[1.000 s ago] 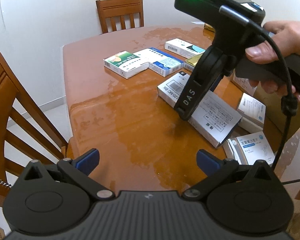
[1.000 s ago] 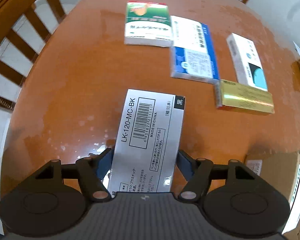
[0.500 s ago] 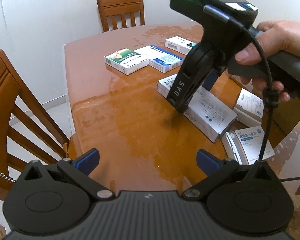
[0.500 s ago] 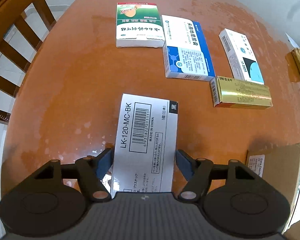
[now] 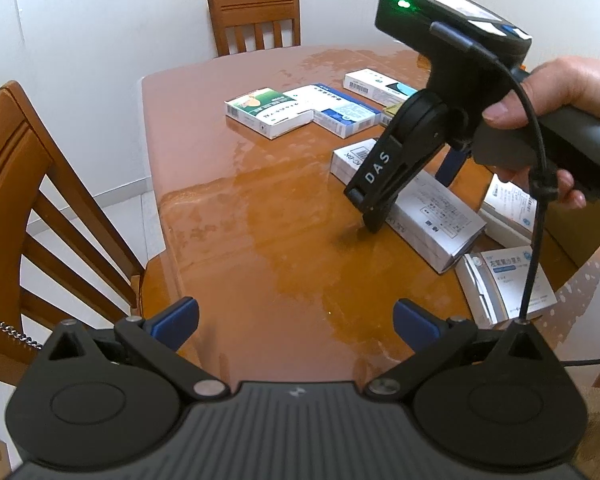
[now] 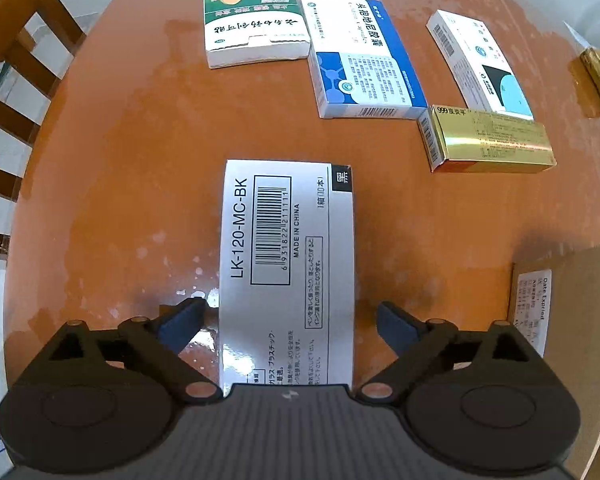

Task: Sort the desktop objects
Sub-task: 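Hold the LANKE box upright in the right gripper above the table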

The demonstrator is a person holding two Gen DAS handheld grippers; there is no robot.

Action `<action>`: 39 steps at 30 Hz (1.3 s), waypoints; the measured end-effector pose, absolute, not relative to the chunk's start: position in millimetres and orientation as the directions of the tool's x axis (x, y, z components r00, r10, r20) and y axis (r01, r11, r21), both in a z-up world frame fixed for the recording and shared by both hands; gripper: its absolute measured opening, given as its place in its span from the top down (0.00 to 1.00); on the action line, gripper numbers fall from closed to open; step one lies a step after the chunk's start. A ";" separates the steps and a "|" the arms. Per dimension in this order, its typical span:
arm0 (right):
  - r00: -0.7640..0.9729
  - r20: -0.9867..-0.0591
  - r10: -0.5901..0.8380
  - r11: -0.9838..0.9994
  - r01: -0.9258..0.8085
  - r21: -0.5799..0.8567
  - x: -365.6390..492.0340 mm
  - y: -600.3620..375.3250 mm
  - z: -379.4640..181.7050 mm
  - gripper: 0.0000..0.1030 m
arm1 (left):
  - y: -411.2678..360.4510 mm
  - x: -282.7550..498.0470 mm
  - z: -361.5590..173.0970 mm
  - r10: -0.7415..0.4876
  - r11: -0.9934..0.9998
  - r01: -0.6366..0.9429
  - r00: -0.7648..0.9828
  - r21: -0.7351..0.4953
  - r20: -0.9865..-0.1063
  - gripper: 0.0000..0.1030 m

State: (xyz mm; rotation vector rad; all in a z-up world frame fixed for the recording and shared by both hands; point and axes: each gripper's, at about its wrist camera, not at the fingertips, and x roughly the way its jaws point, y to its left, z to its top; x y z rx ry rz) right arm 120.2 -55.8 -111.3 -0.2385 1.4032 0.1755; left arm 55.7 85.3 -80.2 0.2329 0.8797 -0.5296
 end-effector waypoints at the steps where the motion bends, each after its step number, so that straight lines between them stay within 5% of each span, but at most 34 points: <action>1: 0.153 -0.988 -0.017 0.966 -0.252 -0.055 121.2 -56.9 -111.8 0.06 | 85.9 56.2 -80.7 -0.343 0.848 0.530 0.520 -0.020 -0.782 0.00; 19: 0.083 -0.996 0.035 0.981 -0.193 0.019 130.1 -67.6 -119.0 0.03 | 90.5 62.3 -85.5 -0.337 0.854 0.520 0.513 -0.027 -0.790 0.00; 27: 0.085 -0.996 0.039 0.981 -0.193 0.022 131.2 -69.4 -112.1 0.22 | 90.8 63.6 -87.1 -0.338 0.854 0.519 0.509 -0.030 -0.792 0.00; 39: 0.047 -0.998 0.033 0.975 -0.221 0.022 130.0 -65.4 -112.8 0.24 | 95.1 64.8 -87.0 -0.335 0.859 0.511 0.513 -0.033 -0.790 0.00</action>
